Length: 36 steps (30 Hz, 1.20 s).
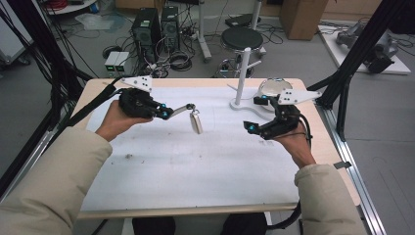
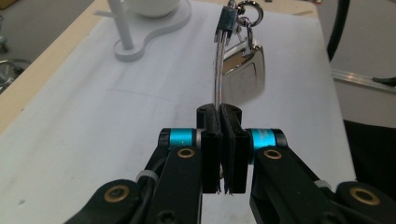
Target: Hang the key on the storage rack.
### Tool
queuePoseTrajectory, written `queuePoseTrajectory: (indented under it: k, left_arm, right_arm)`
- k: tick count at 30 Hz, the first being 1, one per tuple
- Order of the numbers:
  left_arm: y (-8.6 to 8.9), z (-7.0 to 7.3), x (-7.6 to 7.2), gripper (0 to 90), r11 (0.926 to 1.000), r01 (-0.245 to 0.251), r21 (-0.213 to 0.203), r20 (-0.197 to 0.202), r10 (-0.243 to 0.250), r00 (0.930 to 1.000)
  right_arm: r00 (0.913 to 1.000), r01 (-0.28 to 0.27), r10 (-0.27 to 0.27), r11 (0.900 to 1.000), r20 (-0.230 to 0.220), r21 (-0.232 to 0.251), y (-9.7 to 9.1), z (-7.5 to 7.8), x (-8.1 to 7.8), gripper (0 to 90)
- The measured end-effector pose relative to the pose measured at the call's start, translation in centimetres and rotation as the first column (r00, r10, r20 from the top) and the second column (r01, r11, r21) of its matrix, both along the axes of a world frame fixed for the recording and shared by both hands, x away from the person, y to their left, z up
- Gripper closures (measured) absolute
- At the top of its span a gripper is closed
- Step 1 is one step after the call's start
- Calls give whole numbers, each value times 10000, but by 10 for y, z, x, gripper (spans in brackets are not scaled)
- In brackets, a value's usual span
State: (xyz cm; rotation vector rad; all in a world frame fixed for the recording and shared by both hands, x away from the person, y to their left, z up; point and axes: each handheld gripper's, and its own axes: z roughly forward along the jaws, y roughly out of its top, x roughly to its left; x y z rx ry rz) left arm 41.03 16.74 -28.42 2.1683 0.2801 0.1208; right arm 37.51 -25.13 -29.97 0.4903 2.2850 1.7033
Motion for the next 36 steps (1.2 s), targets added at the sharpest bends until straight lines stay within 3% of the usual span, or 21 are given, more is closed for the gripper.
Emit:
queuePoseTrajectory:
  k: [6,7,11,14,15,16,17,20,23,28,33,35,36]
  left_arm:
    - [-16,2,-2,869,9997,215,111,36,-215,9998]
    - [-17,3,-3,869,9997,218,65,40,-218,9998]
    - [-23,10,-5,869,9997,225,-67,82,-224,9997]
    - [-29,13,-8,869,9994,320,89,137,-321,9994]
    - [-31,13,-9,869,9992,362,142,121,-364,9993]
    - [-33,13,-10,869,9991,359,223,143,-362,9992]
    - [-35,13,-11,869,9988,379,302,160,-384,9991]
    - [-39,11,-13,869,9978,433,511,177,-443,9989]
    - [-42,8,-14,869,9978,419,507,90,-424,9991]
    - [-45,4,-13,869,9969,423,661,92,-430,9990]
    - [-48,0,-12,868,9962,374,783,72,-381,9992]
    - [-48,0,-12,868,9958,422,808,57,-428,9991]
    - [-48,0,-12,868,9960,421,788,33,-425,9991]
  right_arm:
    - [9947,-1030,1031,9924,-25,-679,26,21,11,46]
    - [9943,-1065,1070,9892,-3,-1007,33,26,14,46]
    - [9921,-1251,1258,9860,-8,-1099,40,31,18,46]
    - [9885,-1501,1511,9804,-15,-1279,49,36,24,46]
    - [9851,-1721,1707,9737,-218,-1493,56,39,26,46]
    - [9851,-1721,1707,9737,-218,-1493,56,39,26,46]
    - [9809,-1944,1920,9653,-306,-1745,64,42,28,46]
    - [9775,-2109,2083,9588,-340,-1903,72,44,30,46]
    - [9710,-2390,2333,9450,-517,-2234,86,46,32,46]
    - [9679,-2513,2436,9327,-620,-2588,97,44,36,50]
    - [9611,-2761,2598,9028,-933,-3297,110,40,38,62]
    - [9565,-2914,2736,8817,-1011,-3711,116,36,37,85]
    - [9565,-2914,2736,8817,-1011,-3711,116,36,37,85]
